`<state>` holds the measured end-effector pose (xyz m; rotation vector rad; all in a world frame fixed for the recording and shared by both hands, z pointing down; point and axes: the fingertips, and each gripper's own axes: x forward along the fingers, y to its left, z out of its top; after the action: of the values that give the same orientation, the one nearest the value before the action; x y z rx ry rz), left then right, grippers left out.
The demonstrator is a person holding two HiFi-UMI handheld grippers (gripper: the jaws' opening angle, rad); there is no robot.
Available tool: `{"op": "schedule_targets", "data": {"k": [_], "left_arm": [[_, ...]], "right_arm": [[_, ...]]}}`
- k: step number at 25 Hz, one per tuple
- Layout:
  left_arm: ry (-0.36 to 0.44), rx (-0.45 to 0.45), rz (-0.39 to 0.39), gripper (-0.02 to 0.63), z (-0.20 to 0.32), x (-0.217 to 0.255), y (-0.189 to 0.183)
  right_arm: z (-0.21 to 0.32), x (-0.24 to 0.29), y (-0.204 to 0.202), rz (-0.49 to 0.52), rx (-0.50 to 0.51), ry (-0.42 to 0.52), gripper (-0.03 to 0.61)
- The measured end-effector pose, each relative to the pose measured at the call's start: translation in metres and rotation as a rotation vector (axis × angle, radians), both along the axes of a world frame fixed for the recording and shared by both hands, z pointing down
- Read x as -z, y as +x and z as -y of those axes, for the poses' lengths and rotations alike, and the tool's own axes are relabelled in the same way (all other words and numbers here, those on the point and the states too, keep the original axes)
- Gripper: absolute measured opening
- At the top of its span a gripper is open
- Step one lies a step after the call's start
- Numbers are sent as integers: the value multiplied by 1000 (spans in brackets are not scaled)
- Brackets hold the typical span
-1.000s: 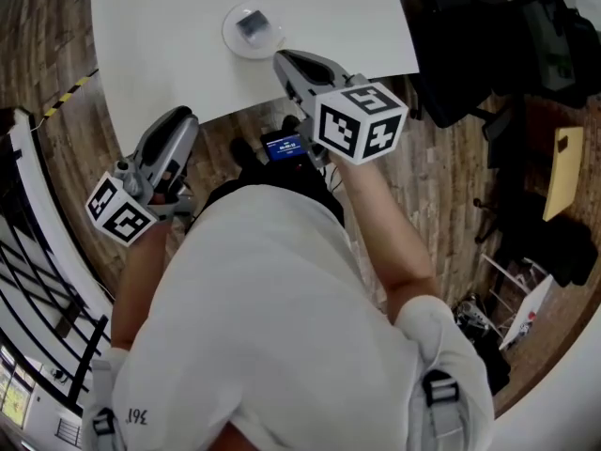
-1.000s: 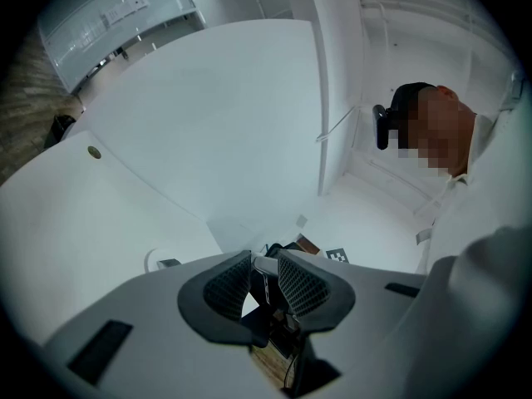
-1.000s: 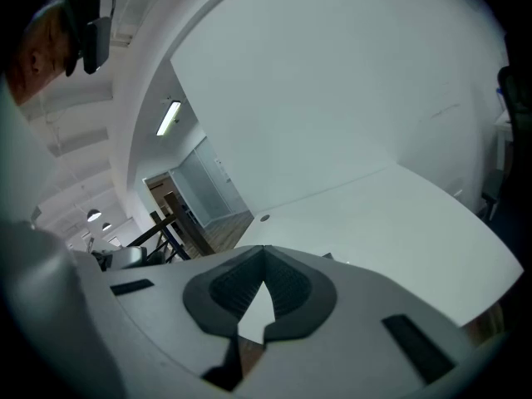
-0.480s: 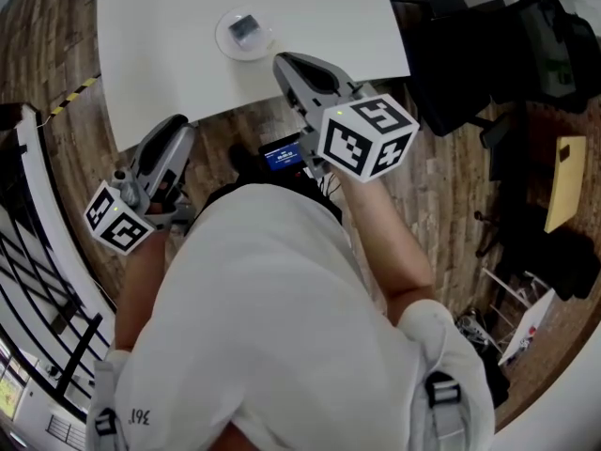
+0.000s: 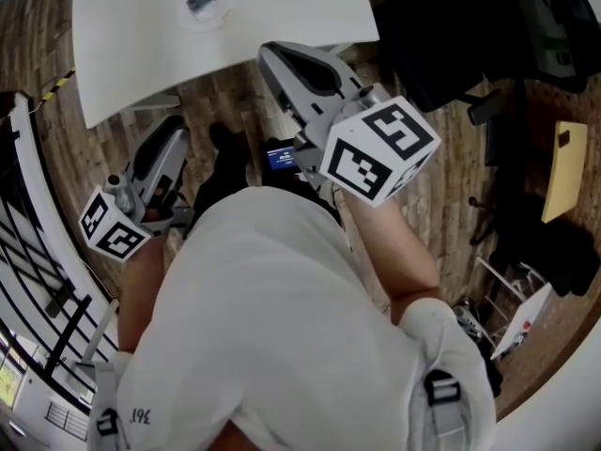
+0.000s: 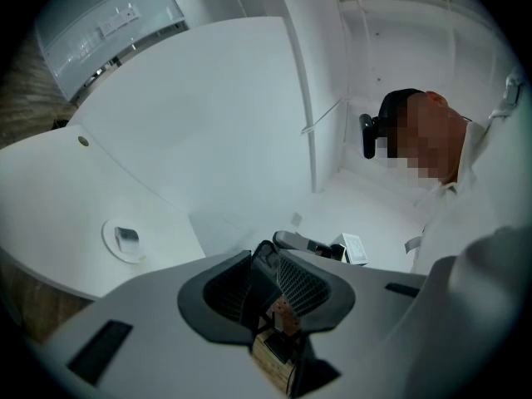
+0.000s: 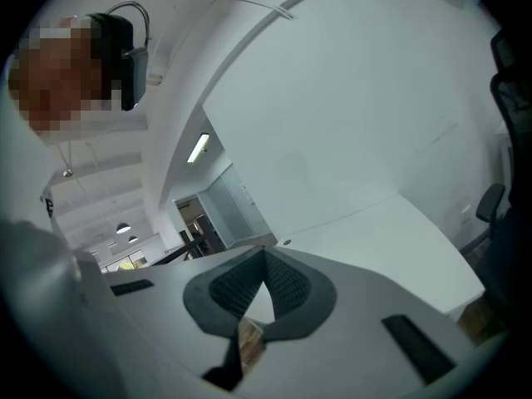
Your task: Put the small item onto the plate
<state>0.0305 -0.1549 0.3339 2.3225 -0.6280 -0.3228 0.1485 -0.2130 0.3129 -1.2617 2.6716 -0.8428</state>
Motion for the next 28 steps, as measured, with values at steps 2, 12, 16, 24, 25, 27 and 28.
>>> {"op": "schedule_targets", "data": {"k": [2, 12, 16, 24, 25, 27, 28], "left_arm": [[-7, 0, 4, 103, -14, -2, 12], [78, -18, 26, 103, -56, 23, -4], [95, -10, 36, 103, -61, 37, -47], [100, 13, 67, 103, -79, 32, -141], [98, 11, 65, 103, -82, 30, -145], [98, 7, 58, 103, -86, 28, -152], [99, 6, 53, 103, -88, 28, -154]], "right_arm": [[-14, 6, 8, 6, 12, 14, 2], [-66, 34, -2, 11, 13, 74, 2], [-78, 37, -20, -7, -23, 63, 2], [-104, 26, -77, -36, -65, 37, 2], [-108, 25, -83, -40, -65, 34, 2], [-113, 23, -92, -45, -67, 34, 2], [-114, 23, -96, -45, -68, 35, 2]]}}
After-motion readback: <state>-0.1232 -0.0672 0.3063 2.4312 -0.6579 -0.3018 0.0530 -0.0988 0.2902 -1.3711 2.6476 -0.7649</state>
